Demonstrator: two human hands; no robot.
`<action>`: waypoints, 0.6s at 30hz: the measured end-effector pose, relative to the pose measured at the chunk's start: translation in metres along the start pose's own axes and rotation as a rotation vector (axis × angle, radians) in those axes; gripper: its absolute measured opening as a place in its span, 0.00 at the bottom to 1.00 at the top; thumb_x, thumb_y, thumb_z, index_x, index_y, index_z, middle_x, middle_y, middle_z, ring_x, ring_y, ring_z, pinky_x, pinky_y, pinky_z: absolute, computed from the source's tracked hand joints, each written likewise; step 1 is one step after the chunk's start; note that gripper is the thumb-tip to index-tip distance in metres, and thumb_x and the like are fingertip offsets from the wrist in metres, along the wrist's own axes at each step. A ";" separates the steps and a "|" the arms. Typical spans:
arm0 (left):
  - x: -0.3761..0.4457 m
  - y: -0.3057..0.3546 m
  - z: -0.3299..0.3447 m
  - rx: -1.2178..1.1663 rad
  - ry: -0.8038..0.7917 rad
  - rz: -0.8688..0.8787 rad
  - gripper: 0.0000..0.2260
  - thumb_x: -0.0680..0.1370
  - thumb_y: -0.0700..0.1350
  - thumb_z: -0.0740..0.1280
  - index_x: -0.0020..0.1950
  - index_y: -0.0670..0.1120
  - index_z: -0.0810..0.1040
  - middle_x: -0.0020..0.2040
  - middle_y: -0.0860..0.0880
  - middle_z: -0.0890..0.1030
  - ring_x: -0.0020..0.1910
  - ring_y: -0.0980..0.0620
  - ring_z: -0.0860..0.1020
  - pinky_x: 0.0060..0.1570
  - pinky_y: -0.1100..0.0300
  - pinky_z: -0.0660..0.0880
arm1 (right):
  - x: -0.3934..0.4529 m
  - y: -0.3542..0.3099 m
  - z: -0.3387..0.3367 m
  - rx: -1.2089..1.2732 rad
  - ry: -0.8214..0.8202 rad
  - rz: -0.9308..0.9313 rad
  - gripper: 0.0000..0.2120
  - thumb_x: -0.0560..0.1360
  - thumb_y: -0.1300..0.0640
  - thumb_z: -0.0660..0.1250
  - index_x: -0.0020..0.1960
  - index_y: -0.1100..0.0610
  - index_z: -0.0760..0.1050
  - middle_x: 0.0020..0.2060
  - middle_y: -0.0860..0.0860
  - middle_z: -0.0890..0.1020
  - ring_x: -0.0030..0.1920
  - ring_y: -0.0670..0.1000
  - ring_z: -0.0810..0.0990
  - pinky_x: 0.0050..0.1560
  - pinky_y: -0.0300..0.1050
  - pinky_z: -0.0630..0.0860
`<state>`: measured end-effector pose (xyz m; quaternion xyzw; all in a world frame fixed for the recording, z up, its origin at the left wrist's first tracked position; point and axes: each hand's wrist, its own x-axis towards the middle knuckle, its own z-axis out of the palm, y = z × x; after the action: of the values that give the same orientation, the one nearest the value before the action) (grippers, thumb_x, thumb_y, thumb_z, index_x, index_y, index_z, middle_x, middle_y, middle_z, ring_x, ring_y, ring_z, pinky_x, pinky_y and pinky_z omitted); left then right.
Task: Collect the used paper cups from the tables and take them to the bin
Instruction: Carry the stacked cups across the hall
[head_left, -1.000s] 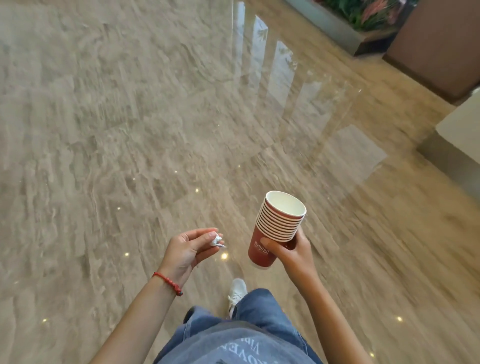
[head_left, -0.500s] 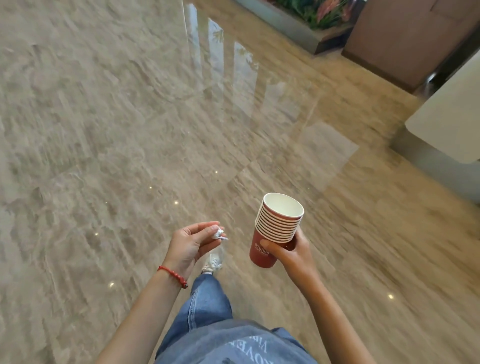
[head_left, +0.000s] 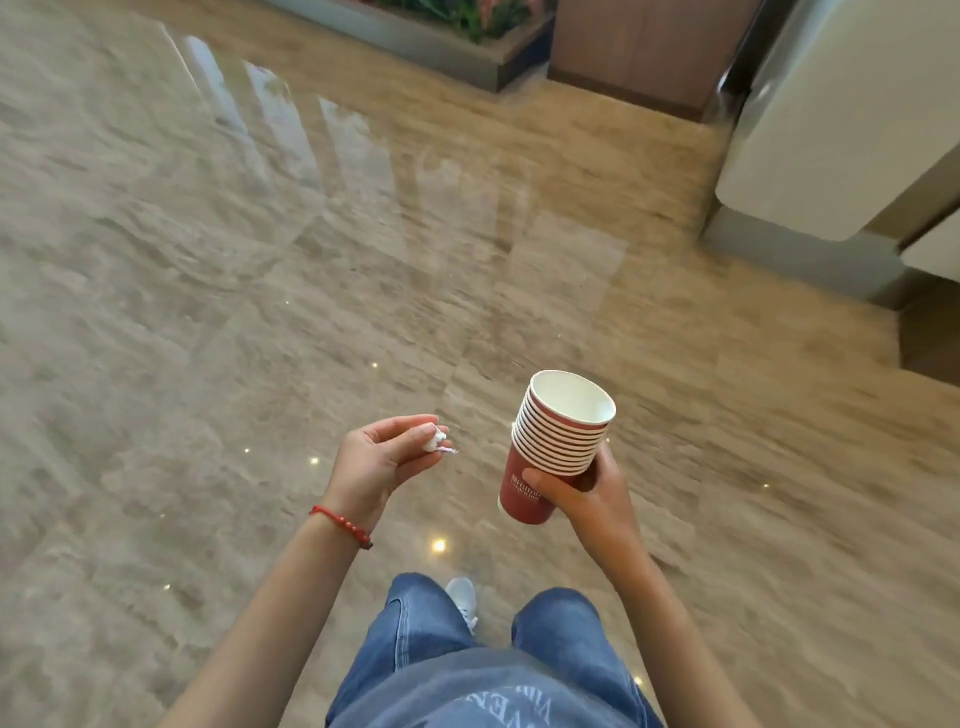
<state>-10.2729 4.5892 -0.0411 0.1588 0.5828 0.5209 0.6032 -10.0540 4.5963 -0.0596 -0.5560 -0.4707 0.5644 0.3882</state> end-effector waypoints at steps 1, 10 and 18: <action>0.010 0.004 0.004 0.000 -0.022 -0.013 0.04 0.72 0.33 0.67 0.44 0.38 0.81 0.39 0.43 0.85 0.38 0.49 0.84 0.36 0.64 0.79 | 0.005 0.000 -0.002 0.002 0.025 0.006 0.23 0.63 0.62 0.78 0.51 0.47 0.73 0.44 0.42 0.84 0.47 0.41 0.82 0.41 0.35 0.78; 0.094 0.024 0.067 0.047 -0.151 -0.098 0.04 0.72 0.33 0.67 0.43 0.38 0.81 0.38 0.43 0.85 0.37 0.50 0.84 0.35 0.64 0.79 | 0.075 -0.003 -0.031 0.084 0.234 0.026 0.23 0.63 0.67 0.77 0.53 0.53 0.73 0.46 0.47 0.83 0.44 0.39 0.82 0.40 0.32 0.76; 0.187 0.063 0.150 0.102 -0.199 -0.103 0.04 0.73 0.32 0.67 0.43 0.38 0.81 0.37 0.44 0.85 0.36 0.50 0.84 0.35 0.64 0.79 | 0.180 -0.026 -0.072 0.120 0.301 -0.015 0.24 0.63 0.68 0.76 0.55 0.57 0.73 0.48 0.50 0.82 0.46 0.42 0.82 0.43 0.34 0.77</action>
<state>-10.2116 4.8290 -0.0508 0.2103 0.5531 0.4405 0.6752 -9.9988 4.7831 -0.0772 -0.6066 -0.3766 0.4988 0.4913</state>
